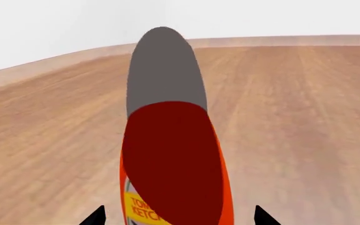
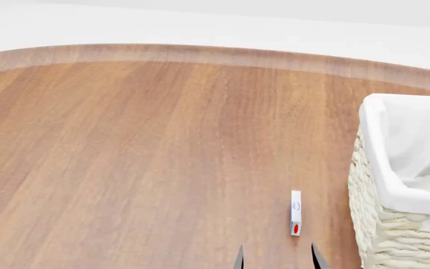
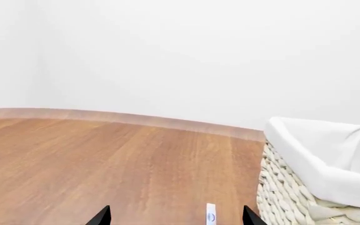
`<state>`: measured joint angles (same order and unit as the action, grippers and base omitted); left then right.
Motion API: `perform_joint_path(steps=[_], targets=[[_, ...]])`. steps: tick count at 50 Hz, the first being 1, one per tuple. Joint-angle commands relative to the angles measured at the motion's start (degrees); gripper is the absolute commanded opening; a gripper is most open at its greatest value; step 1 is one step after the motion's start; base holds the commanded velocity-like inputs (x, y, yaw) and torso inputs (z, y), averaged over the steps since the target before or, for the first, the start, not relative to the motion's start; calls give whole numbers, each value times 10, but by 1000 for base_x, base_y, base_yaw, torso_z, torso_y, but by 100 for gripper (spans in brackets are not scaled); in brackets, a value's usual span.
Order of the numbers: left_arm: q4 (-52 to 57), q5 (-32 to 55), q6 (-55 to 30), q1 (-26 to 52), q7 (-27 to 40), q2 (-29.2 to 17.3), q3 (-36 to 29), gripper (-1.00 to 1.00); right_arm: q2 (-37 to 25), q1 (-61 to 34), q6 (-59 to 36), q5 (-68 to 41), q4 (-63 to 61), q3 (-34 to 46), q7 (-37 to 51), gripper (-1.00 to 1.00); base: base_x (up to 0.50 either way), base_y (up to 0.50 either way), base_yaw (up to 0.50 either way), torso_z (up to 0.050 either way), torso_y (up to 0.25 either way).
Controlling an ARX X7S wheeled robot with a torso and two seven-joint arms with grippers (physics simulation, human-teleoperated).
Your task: Pick up the ketchup, and put it in the basket.
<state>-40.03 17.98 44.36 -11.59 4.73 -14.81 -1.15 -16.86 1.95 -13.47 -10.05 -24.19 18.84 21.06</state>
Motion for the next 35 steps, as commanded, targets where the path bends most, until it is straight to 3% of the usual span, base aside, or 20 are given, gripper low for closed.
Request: perform_joint_path(steps=[1, 27, 28, 35], targets=[[-40, -16, 21, 21, -20, 17, 11, 100, 9, 1, 5, 12, 0, -11, -13, 100, 0, 0, 0, 0, 0], [-123, -19, 55, 62, -27, 22, 16, 100, 4, 0, 6, 8, 1, -5, -8, 100, 0, 0, 0, 0, 0], [-128, -21, 56, 64, -26, 22, 17, -100, 4, 0, 6, 8, 1, -5, -8, 100, 0, 0, 0, 0, 0], [-123, -24, 54, 62, -24, 23, 14, -100, 4, -1, 6, 8, 2, -3, -7, 100, 0, 0, 0, 0, 0]])
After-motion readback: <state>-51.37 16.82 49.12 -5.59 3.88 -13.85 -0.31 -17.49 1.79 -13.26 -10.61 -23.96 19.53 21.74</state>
